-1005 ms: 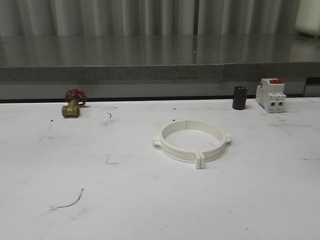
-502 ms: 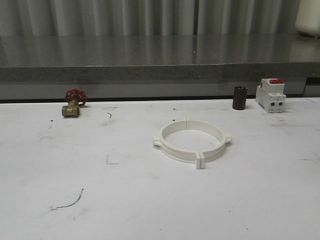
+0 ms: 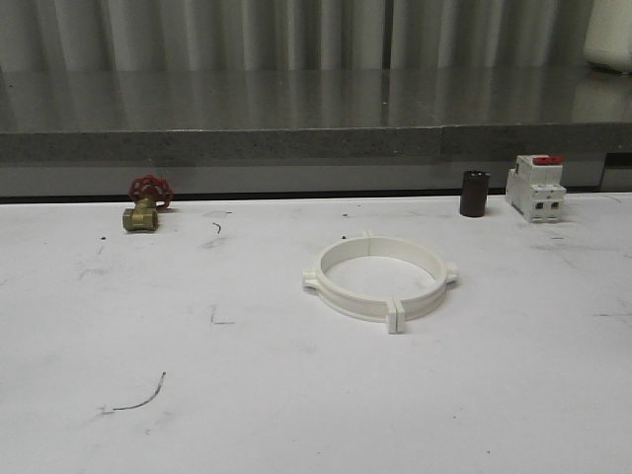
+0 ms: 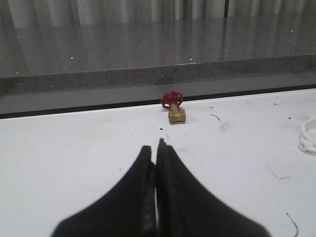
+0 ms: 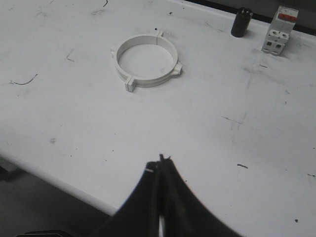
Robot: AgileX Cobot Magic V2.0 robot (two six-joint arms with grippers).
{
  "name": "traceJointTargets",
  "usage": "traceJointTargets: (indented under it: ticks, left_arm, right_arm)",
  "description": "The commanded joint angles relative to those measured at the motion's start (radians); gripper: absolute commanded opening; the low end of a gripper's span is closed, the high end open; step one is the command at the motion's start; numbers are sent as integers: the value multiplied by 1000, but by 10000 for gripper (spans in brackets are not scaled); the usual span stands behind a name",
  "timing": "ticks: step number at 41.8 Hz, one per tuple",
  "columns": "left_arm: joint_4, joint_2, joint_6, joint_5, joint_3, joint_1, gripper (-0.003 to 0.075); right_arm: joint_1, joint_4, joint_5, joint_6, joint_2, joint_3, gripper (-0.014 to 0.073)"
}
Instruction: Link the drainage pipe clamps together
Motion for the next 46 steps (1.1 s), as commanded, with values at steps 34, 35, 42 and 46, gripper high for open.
traceJointTargets:
  ticks: [34, 35, 42, 46]
  left_arm:
    - [8, -12, -62, -253, 90, 55, -20]
    - [8, -12, -62, -256, 90, 55, -20]
    - [8, -12, -62, -279, 90, 55, -20]
    - [6, -12, -62, -296, 90, 55, -20]
  right_arm:
    - [-1, 6, -62, 2, 7, -20, -117]
    - [-1, 6, -62, 2, 7, -20, -117]
    - [-1, 6, -62, 2, 7, -20, -117]
    - [-1, 6, -62, 2, 7, -20, -117]
